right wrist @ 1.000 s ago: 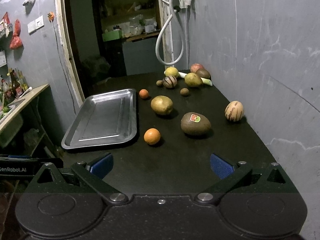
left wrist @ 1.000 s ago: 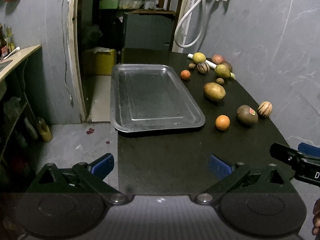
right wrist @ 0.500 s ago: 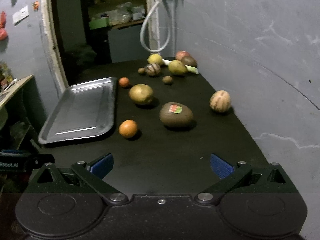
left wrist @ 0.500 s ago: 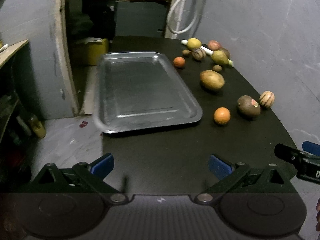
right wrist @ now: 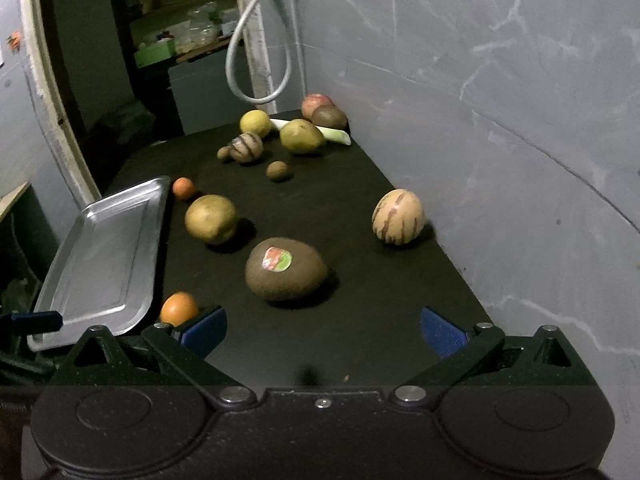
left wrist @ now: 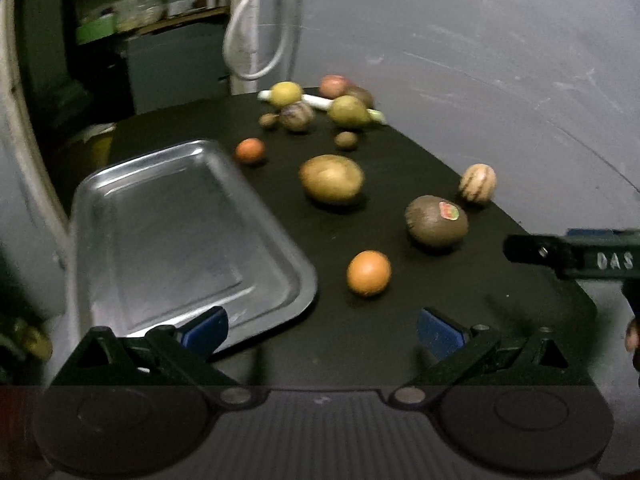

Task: Organize fruits
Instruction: 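Grasp the orange with the left tool while the right tool grasps the stickered kiwi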

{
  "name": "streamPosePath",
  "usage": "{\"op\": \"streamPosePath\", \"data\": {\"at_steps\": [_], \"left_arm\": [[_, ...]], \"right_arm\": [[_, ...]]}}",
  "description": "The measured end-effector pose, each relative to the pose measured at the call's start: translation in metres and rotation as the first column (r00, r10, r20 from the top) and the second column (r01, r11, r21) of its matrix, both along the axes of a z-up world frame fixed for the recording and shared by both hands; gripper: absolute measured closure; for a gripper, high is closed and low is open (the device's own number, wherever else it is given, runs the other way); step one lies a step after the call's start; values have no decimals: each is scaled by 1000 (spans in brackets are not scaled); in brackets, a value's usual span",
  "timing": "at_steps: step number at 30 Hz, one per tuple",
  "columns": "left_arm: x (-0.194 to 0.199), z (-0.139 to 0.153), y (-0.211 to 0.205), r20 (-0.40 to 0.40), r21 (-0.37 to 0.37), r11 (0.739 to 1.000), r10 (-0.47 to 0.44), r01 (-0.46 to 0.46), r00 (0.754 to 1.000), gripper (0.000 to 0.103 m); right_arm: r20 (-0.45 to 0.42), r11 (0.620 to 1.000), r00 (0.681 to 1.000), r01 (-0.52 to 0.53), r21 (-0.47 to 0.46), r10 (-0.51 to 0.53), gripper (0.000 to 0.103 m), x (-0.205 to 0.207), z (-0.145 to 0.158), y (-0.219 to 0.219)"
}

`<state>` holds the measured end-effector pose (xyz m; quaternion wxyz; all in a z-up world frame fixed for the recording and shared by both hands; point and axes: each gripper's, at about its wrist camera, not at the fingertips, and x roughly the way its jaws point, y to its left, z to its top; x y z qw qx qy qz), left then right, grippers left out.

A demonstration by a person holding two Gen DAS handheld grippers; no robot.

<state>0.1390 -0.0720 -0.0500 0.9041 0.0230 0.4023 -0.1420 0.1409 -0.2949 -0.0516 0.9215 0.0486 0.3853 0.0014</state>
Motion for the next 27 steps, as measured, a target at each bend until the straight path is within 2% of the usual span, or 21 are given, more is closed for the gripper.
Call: {"op": "streamPosePath", "data": {"at_steps": [3, 6, 11, 15, 19, 23, 27], "left_arm": [[12, -2, -11, 7, 13, 999, -32, 32, 999, 1], [22, -6, -19, 12, 27, 998, -58, 58, 998, 1], [35, -12, -31, 23, 88, 986, -141, 138, 990, 4], [42, -18, -40, 25, 134, 965, -231, 226, 973, 9], [50, -25, -48, -10, 158, 942, -298, 296, 955, 14], [57, -29, -55, -31, 182, 923, -340, 340, 940, 21], [62, -33, -62, -39, 203, 903, -379, 379, 925, 29]], "right_arm": [[-29, 999, 1000, 1, 35, 0, 1, 17, -4, -9], [-59, 999, 998, -37, 4, 37, 1, 31, -8, -11], [-127, 969, 968, -229, -92, 217, 1, 55, -21, -7], [-169, 908, 914, -392, -149, 368, 5, 68, -28, -1], [-202, 822, 845, -531, -206, 495, 10, 79, -32, 9], [-217, 741, 784, -620, -258, 581, 14, 87, -35, 16], [-222, 689, 735, -678, -256, 641, 19, 96, -38, 21]]}}
